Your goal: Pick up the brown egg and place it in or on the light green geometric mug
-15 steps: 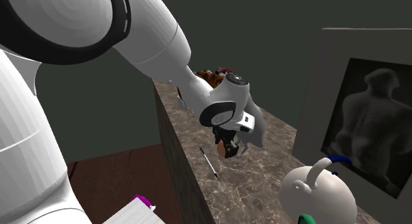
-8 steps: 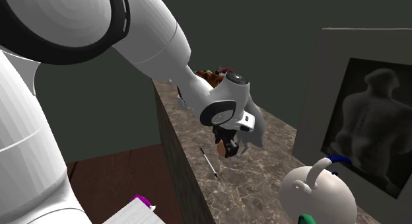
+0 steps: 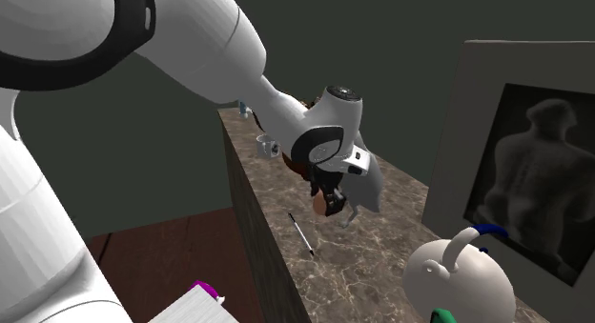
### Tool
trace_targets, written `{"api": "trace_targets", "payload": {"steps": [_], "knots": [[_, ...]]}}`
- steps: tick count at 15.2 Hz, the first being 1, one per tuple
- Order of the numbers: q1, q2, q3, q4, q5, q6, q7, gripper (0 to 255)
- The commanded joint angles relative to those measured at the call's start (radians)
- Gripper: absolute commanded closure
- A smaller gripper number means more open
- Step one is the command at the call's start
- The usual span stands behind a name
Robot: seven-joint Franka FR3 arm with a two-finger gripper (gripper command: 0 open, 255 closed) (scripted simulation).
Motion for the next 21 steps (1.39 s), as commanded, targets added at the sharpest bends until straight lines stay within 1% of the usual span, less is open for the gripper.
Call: {"api": "trace_targets", "payload": {"steps": [1, 10, 21], "knots": [[-0.002, -0.016, 0.000, 0.013, -0.013, -0.026, 0.015, 255], [-0.011, -0.082, -0.001, 0.069, -0.056, -0.144, 0.066, 255], [-0.020, -0.137, -0.003, 0.162, -0.092, -0.288, 0.114, 255]]}}
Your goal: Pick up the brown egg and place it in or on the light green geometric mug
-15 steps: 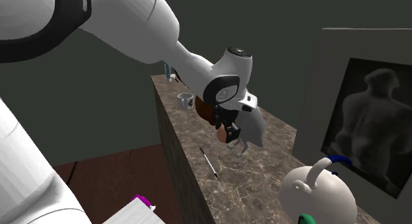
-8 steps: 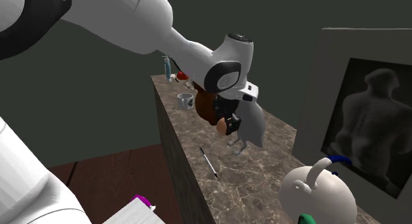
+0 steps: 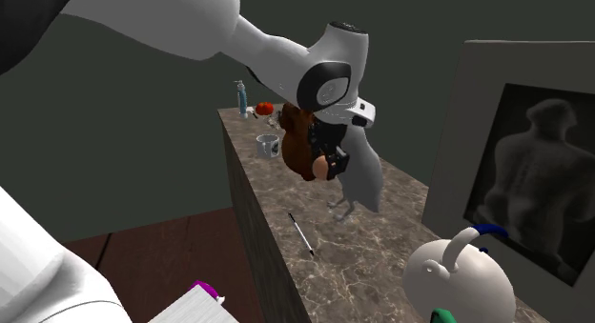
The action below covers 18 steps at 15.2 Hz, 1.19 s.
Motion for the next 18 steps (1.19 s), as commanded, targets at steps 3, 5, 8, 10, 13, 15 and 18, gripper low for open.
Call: {"api": "trace_targets", "payload": {"steps": [3, 5, 8, 10, 13, 15, 18], "knots": [[-0.003, -0.014, -0.002, 0.035, -0.009, -0.047, 0.013, 255], [-0.022, -0.048, -0.031, 0.004, -0.010, -0.061, -0.032, 255], [-0.051, -0.092, -0.077, -0.033, -0.017, -0.086, -0.099, 255], [-0.071, -0.117, -0.109, -0.053, -0.024, -0.104, -0.143, 255], [-0.102, -0.148, -0.158, -0.073, -0.039, -0.132, -0.209, 255], [-0.123, -0.163, -0.193, -0.081, -0.051, -0.151, -0.254, 255], [-0.155, -0.178, -0.245, -0.083, -0.070, -0.181, -0.321, 255]]}}
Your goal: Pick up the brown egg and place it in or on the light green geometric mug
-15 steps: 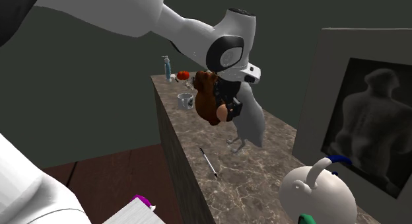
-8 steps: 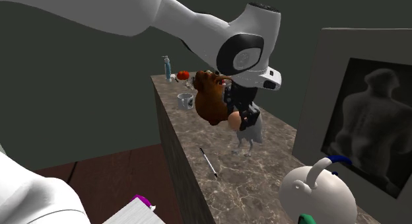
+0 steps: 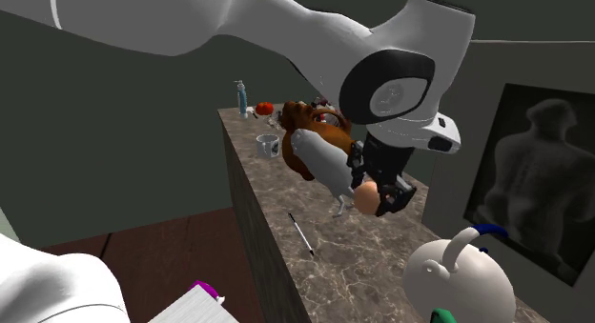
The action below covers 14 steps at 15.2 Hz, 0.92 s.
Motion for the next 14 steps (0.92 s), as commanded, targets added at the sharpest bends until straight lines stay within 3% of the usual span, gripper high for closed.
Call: {"api": "trace_targets", "payload": {"steps": [1, 14], "knots": [[-0.024, -0.017, -0.038, 0.003, -0.017, -0.032, -0.047, 255], [-0.138, 0.058, -0.282, 0.128, -0.075, -0.162, -0.361, 255]]}}
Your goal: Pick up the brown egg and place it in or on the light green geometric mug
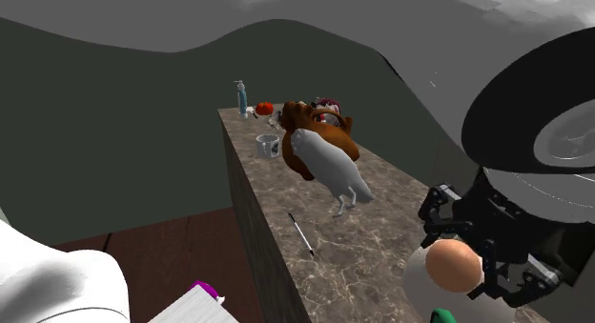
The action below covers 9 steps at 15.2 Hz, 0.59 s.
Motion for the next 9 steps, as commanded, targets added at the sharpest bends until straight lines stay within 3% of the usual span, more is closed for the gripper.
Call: {"api": "trace_targets", "payload": {"steps": [1, 3, 9], "knots": [[-0.013, 0.033, -0.042, 0.040, 0.000, -0.021, -0.057, 255], [-0.025, 0.064, -0.080, 0.076, 0.003, -0.041, -0.108, 255], [-0.024, 0.083, -0.089, 0.013, 0.015, 0.035, -0.135, 255]]}}
